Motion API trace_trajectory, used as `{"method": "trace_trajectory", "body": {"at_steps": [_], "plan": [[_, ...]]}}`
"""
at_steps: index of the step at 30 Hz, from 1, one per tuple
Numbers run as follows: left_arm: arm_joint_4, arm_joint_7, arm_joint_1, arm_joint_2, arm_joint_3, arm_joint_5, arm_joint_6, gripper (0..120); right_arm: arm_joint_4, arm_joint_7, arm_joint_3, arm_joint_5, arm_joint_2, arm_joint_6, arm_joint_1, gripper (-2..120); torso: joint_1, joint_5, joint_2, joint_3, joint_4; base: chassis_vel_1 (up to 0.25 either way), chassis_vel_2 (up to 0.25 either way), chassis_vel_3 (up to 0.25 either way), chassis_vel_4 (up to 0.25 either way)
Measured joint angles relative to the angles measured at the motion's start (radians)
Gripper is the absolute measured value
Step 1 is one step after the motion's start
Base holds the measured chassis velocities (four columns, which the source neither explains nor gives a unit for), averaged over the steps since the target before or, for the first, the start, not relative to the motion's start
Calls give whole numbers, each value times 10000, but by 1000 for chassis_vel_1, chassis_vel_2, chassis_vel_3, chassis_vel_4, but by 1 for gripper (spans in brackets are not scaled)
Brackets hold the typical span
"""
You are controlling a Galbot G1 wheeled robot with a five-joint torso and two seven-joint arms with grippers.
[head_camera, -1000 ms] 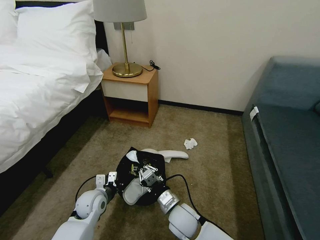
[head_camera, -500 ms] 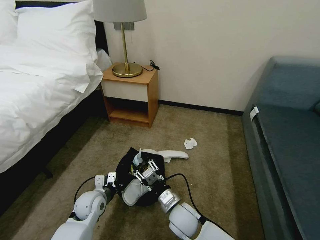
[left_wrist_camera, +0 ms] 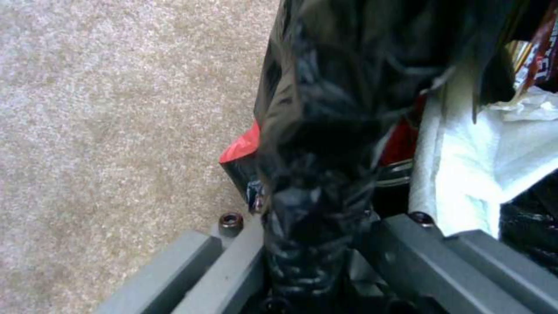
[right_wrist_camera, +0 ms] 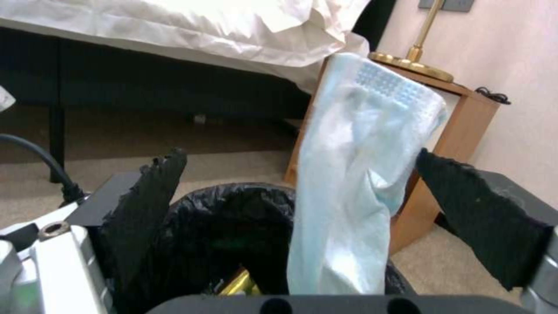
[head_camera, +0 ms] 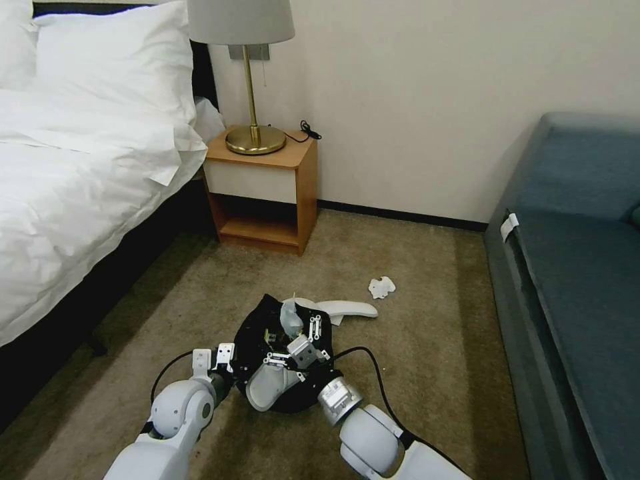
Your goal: Pick up the trash bin, then pick up the garbage on the floor and place it into the trash bin.
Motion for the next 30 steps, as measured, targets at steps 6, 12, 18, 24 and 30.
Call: {"method": "trace_trajectory", "body": {"at_steps": [6, 12, 18, 24, 30], "plan": [[-37, -22, -27, -44, 8, -18, 0, 0, -147, -66, -72, -66, -30, 56, -6, 100, 0, 0, 0, 0, -1, 0, 0, 0, 0], [-112, -45, -24, -99, 19, -21, 0, 0, -450, 52, -390, 5, -14, -72, 23, 100, 1, 0, 0, 1, -1, 0, 0, 0, 0], [-122, -44, -33, -128, 17, -17, 0, 0, -528, 111, -573, -102, 4, -232, 181, 100, 1, -1, 0, 0, -1, 0, 0, 0, 0], [-121, -21, -56, -161, 4, -4, 0, 0, -770, 221, -1095, -234, -154, -407, 458, 100, -1, 0, 0, 0, -1, 0, 0, 0, 0], [-127, 2, -15, -154, -14, -3, -8, 0, -990, 236, -1095, -373, -119, -349, 461, 100, -1, -1, -1, 0, -2, 0, 0, 0, 0]]}}
